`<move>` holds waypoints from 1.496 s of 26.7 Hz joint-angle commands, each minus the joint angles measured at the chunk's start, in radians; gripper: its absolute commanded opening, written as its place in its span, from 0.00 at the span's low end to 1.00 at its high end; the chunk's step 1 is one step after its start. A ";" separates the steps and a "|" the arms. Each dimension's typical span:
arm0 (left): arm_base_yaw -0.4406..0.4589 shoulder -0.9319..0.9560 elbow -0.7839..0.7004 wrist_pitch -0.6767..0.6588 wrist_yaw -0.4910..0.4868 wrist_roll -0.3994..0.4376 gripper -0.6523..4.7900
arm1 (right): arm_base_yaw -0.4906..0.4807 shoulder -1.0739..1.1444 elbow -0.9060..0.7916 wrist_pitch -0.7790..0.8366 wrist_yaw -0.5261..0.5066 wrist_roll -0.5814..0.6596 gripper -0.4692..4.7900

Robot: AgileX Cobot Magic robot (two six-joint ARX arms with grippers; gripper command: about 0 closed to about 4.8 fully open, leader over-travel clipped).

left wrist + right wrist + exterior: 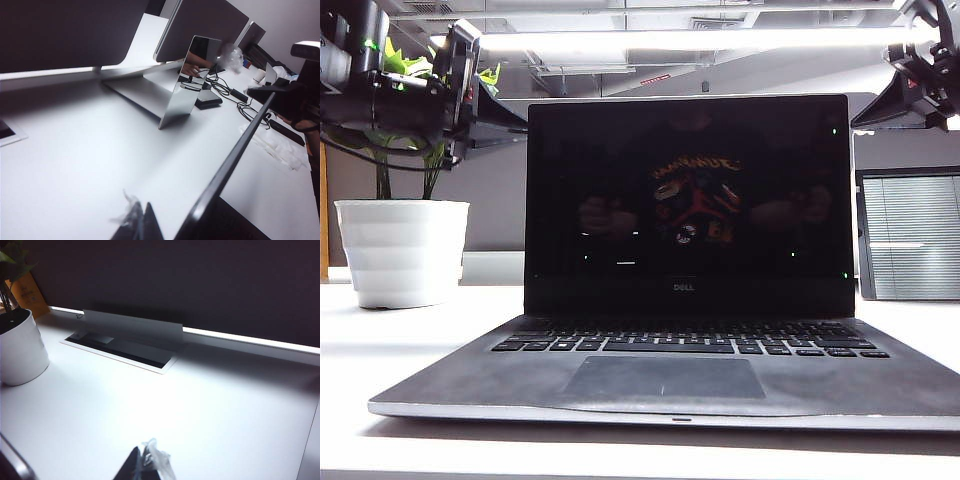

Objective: Close the laptop lid.

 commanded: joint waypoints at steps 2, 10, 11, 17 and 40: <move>-0.003 -0.004 0.003 0.002 0.050 0.007 0.11 | 0.000 0.008 0.011 0.008 -0.085 -0.003 0.09; -0.003 -0.004 0.003 0.003 0.133 -0.013 0.11 | 0.001 0.012 0.011 -0.013 -0.238 -0.003 0.09; -0.003 -0.004 0.003 0.003 0.142 -0.015 0.11 | 0.001 0.012 0.011 -0.014 -0.242 -0.003 0.09; -0.003 -0.004 0.003 0.003 0.215 -0.061 0.11 | 0.000 0.012 0.011 -0.038 -0.311 -0.003 0.09; -0.003 -0.004 0.002 -0.269 0.425 -0.192 0.11 | -0.001 0.012 0.010 -0.343 -0.457 0.023 0.09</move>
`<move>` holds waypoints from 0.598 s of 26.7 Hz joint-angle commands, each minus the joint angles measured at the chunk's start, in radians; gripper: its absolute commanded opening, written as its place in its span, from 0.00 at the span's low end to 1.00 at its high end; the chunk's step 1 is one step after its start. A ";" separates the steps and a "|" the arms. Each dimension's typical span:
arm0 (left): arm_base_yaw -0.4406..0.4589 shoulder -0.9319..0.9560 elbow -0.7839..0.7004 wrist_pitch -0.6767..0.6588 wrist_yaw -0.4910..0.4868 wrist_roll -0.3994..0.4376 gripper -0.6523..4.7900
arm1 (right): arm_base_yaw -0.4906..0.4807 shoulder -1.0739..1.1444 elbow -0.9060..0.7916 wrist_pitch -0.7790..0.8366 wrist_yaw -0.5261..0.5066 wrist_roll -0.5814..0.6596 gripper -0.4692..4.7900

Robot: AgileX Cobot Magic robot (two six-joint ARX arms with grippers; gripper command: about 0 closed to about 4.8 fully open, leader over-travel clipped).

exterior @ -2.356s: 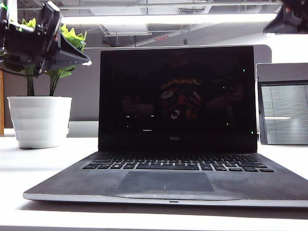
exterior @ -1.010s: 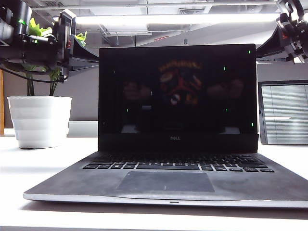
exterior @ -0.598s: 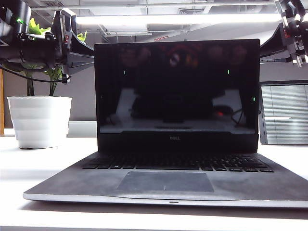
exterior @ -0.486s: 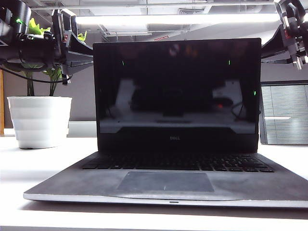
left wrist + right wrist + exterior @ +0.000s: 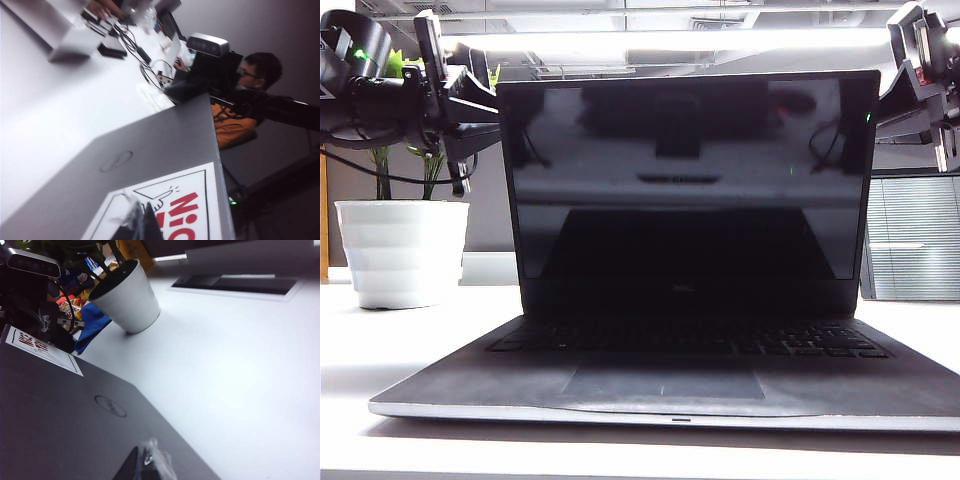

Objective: Close the laptop lid.

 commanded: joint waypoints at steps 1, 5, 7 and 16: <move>-0.008 -0.003 0.002 -0.100 0.039 0.025 0.11 | 0.005 -0.004 0.002 -0.059 -0.051 0.005 0.09; -0.008 -0.003 0.002 -0.222 0.045 0.078 0.11 | 0.006 -0.004 0.002 -0.135 -0.052 0.005 0.09; -0.008 -0.003 0.002 -0.274 0.052 0.101 0.11 | 0.006 -0.003 0.002 -0.174 -0.051 0.005 0.09; -0.008 -0.003 0.002 -0.566 0.058 0.296 0.11 | 0.008 -0.003 0.000 -0.339 -0.051 -0.004 0.09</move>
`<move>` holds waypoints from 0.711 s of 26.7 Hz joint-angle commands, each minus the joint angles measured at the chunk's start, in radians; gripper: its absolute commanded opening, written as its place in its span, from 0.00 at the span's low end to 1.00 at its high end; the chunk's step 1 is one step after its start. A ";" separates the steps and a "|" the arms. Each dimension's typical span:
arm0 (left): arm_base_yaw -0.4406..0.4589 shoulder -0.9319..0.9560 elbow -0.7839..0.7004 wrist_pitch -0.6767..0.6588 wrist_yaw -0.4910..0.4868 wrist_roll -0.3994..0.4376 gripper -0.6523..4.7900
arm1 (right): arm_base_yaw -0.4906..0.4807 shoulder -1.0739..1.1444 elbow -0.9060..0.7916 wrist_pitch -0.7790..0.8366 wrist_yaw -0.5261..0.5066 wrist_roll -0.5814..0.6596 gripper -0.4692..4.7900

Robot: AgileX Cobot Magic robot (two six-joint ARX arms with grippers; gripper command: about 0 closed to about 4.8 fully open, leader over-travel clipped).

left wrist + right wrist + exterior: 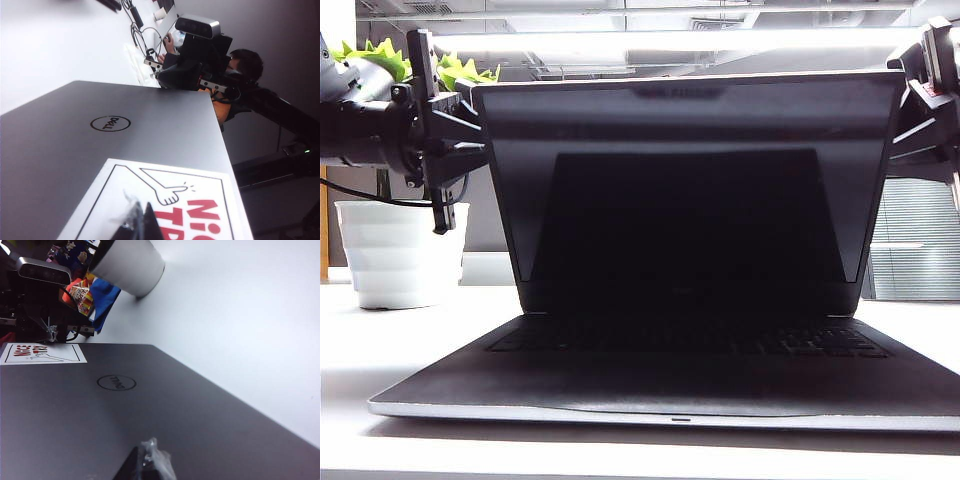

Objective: Close the laptop lid.

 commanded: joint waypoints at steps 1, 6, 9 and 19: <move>-0.005 -0.003 0.002 -0.113 0.013 0.121 0.11 | 0.007 -0.003 0.000 -0.066 -0.024 -0.009 0.09; -0.005 -0.003 0.001 -0.297 -0.004 0.292 0.11 | 0.008 -0.003 0.000 -0.206 -0.024 -0.078 0.09; -0.005 -0.003 0.001 -0.400 -0.045 0.380 0.11 | 0.008 -0.003 0.000 -0.273 -0.021 -0.112 0.09; -0.005 -0.003 -0.001 -0.653 -0.151 0.618 0.11 | 0.008 -0.003 -0.001 -0.428 0.026 -0.187 0.09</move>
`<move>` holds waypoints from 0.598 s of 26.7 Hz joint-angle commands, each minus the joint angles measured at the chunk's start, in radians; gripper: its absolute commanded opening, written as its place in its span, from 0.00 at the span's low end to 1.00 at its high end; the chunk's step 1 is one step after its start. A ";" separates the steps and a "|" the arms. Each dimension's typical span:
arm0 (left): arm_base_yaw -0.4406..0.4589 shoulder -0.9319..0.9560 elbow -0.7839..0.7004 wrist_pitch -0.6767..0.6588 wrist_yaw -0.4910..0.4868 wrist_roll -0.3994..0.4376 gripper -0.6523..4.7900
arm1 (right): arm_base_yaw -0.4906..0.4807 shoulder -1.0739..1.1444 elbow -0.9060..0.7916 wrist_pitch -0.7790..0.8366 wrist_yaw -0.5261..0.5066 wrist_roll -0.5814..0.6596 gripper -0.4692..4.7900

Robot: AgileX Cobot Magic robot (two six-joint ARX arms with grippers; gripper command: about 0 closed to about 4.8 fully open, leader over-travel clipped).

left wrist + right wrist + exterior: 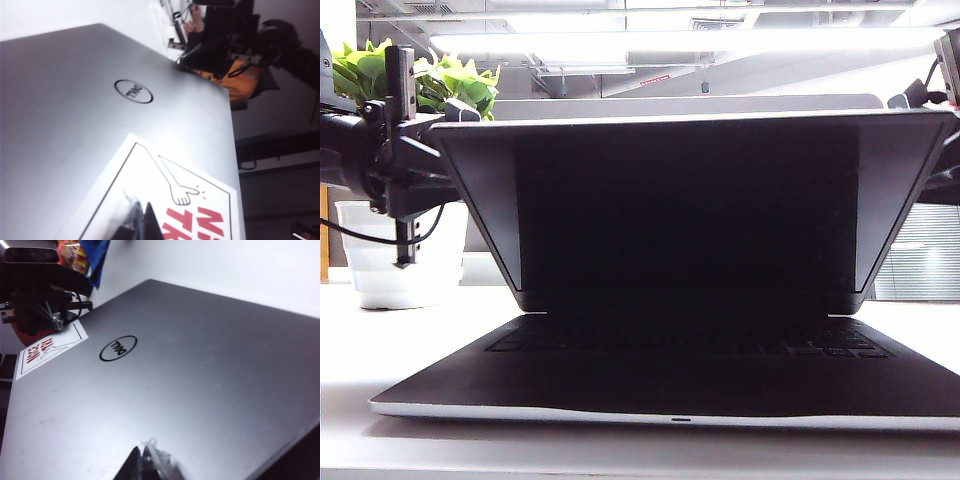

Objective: Close the laptop lid.

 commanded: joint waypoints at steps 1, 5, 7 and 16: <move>-0.003 -0.003 -0.004 -0.058 -0.043 0.062 0.11 | 0.003 -0.003 -0.002 -0.040 0.017 -0.027 0.09; -0.003 -0.002 -0.022 -0.061 -0.056 0.084 0.11 | 0.003 -0.003 -0.045 -0.037 0.019 -0.027 0.09; -0.003 -0.002 -0.042 -0.056 -0.056 0.090 0.11 | 0.003 -0.002 -0.083 -0.026 0.024 -0.027 0.09; -0.003 -0.002 -0.188 0.049 -0.066 0.109 0.11 | 0.003 0.003 -0.167 -0.008 0.170 -0.018 0.09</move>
